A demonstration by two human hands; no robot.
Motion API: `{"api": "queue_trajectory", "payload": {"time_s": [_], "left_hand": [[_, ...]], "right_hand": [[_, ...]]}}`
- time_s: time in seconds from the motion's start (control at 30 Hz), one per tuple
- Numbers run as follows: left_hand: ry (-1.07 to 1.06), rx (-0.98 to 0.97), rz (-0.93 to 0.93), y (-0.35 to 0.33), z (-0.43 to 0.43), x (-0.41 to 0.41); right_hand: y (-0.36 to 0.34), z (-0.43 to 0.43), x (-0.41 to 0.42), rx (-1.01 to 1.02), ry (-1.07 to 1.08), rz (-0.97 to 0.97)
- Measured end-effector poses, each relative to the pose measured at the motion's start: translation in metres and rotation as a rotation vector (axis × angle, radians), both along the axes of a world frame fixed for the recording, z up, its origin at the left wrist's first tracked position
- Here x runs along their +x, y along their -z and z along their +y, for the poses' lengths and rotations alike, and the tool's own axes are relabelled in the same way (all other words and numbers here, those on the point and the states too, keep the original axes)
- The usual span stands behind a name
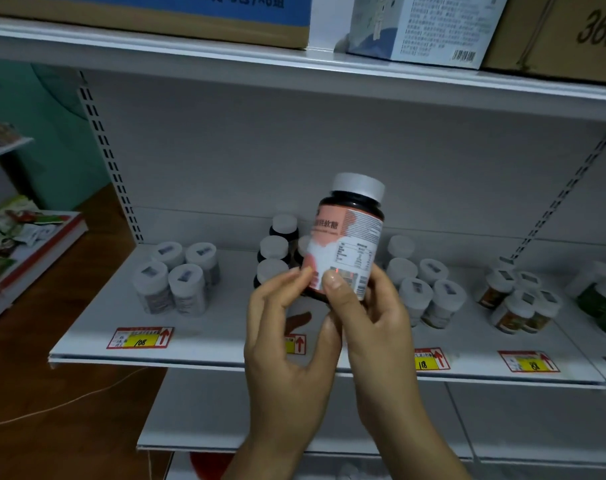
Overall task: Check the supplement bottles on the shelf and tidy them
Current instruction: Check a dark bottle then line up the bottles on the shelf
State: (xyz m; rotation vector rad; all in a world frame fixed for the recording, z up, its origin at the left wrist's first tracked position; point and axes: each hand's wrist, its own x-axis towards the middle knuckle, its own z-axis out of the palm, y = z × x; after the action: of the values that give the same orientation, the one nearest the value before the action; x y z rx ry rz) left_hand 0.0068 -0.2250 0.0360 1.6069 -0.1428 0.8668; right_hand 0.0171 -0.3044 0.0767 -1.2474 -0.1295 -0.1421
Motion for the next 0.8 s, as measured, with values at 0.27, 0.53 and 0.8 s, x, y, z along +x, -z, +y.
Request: {"api": "queue_trajectory", "payload": {"time_s": [0.27,0.53,0.8], "left_hand": [[0.314,-0.441,0.303,-0.009,0.002,0.010],[0.332,-0.592,0.261,-0.019,-0.004,0.010],[-0.063,0.090,-0.044,0.003,-0.001,0.023]], "right_hand": [[0.010,-0.008,0.005,0.050,0.062,0.017],[0.012,-0.011,0.006,-0.020,0.037,-0.024],[0.006,-0.009,0.006,-0.025,-0.143,0.005]]}}
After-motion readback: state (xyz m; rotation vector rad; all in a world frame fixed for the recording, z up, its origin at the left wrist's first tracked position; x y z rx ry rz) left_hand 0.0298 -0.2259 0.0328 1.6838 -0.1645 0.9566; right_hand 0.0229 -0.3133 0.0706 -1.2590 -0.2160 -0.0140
